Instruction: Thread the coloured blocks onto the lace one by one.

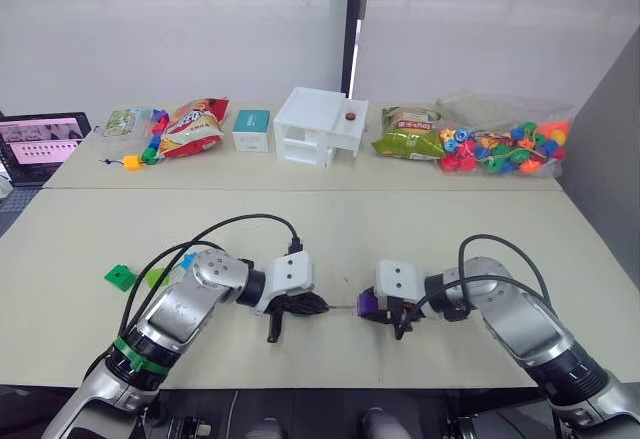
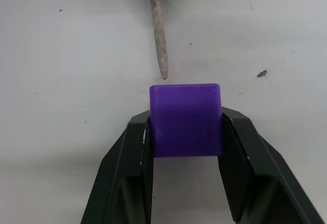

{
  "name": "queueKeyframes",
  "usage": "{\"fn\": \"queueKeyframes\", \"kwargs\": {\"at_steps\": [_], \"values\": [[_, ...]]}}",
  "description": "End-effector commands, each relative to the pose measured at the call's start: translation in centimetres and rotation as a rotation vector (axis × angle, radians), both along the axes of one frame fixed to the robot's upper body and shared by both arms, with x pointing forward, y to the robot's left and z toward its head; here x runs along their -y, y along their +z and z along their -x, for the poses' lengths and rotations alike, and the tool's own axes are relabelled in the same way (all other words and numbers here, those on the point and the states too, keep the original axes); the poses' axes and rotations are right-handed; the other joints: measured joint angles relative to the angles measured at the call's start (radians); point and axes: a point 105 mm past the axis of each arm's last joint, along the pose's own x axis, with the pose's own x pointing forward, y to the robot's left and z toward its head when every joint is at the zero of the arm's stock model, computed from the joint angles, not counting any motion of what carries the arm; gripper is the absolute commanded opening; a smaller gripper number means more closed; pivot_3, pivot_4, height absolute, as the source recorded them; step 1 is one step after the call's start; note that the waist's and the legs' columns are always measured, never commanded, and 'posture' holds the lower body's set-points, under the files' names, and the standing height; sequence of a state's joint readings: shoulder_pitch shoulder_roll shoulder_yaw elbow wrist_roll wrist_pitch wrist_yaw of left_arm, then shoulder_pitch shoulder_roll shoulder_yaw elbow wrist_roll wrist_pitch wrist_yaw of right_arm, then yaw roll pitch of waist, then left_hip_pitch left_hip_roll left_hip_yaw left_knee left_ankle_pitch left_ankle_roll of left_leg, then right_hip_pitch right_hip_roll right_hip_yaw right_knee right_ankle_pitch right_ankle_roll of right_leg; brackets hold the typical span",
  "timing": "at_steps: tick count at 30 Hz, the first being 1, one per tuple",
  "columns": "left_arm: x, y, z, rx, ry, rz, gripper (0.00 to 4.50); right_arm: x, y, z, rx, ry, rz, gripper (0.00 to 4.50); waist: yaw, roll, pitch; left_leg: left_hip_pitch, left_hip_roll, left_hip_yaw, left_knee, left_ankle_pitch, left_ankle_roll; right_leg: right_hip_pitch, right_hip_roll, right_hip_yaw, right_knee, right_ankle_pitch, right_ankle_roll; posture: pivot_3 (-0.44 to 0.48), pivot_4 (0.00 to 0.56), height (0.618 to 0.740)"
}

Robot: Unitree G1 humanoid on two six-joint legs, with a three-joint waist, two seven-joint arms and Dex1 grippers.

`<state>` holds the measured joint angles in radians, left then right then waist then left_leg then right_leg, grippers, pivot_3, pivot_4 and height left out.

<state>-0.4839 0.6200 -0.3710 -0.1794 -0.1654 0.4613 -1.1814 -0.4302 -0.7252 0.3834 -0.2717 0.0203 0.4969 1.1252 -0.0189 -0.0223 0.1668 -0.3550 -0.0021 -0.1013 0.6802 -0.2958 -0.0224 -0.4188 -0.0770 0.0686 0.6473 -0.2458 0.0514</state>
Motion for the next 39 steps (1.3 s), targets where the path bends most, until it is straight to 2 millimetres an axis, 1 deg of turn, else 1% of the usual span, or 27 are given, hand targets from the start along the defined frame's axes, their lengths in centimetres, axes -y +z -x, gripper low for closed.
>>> {"fn": "queueKeyframes", "kwargs": {"at_steps": [1, 5, 9, 13, 20, 27, 32, 39], "values": [[0.6, 0.8, -0.1, 0.027, -0.017, 0.022, 0.0, 0.2, -1.2, 0.7, -0.057, 0.001, 0.042, 1.18, 0.0, 0.0, 0.0, 0.0, 0.0, 0.0, 0.0, 0.0, 0.0, 0.0, 0.0, 0.0, 0.0, 0.0, 0.0, 0.0, 0.15, 0.74], [0.8, 0.8, -0.4, 0.034, -0.012, 0.023, 0.0, 0.1, -1.1, 0.8, -0.058, 0.0, 0.042, 1.18, 0.001, 0.0, 0.0, 0.0, 0.0, 0.0, 0.0, 0.0, 0.0, 0.0, 0.0, 0.0, 0.0, 0.0, 0.0, 0.0, 0.15, 0.74], [0.6, 0.7, -0.9, 0.04, 0.008, 0.01, 0.0, 0.0, -1.1, 0.9, -0.061, 0.003, 0.042, 1.18, 0.001, 0.0, 0.0, 0.0, 0.0, 0.0, 0.0, 0.0, 0.0, 0.0, 0.0, 0.0, 0.0, 0.0, 0.0, 0.0, 0.15, 0.74], [0.6, 0.7, -0.8, 0.04, 0.001, 0.002, 0.0, -0.1, -1.0, 1.0, -0.061, 0.003, 0.039, 1.18, 0.001, 0.0, 0.0, 0.0, 0.0, 0.0, 0.0, 0.0, 0.0, 0.0, 0.0, 0.0, 0.0, 0.0, 0.0, 0.0, 0.15, 0.74], [1.3, 0.7, 0.0, 0.03, -0.034, 0.003, 0.0, -0.2, -0.9, 1.0, -0.059, 0.0, 0.037, 1.18, 0.001, 0.0, 0.0, 0.0, 0.0, 0.0, 0.0, 0.0, 0.0, 0.0, 0.0, 0.0, 0.0, 0.0, 0.0, 0.0, 0.15, 0.74], [1.6, 0.9, -0.1, 0.032, -0.026, 0.014, 0.0, -0.2, -0.9, 1.1, -0.063, 0.001, 0.038, 1.18, 0.001, 0.0, 0.0, 0.0, 0.0, 0.0, 0.0, 0.0, 0.0, 0.0, 0.0, 0.0, 0.0, 0.0, 0.0, 0.0, 0.15, 0.74], [2.4, 1.0, 0.2, 0.027, -0.049, 0.027, 0.0, -0.4, -0.8, 1.1, -0.063, 0.003, 0.035, 1.18, 0.001, 0.0, 0.0, 0.0, 0.0, 0.0, 0.0, 0.0, 0.0, 0.0, 0.0, 0.0, 0.0, 0.0, 0.0, 0.0, 0.15, 0.74], [4.8, 1.1, 1.0, 0.021, -0.112, 0.062, 0.0, -0.6, -0.8, 1.1, -0.065, -0.001, 0.033, 1.18, 0.001, 0.0, 0.0, 0.0, 0.0, 0.0, 0.0, 0.0, 0.0, 0.0, 0.0, 0.0, 0.0, 0.0, 0.0, 0.0, 0.15, 0.74]]}}
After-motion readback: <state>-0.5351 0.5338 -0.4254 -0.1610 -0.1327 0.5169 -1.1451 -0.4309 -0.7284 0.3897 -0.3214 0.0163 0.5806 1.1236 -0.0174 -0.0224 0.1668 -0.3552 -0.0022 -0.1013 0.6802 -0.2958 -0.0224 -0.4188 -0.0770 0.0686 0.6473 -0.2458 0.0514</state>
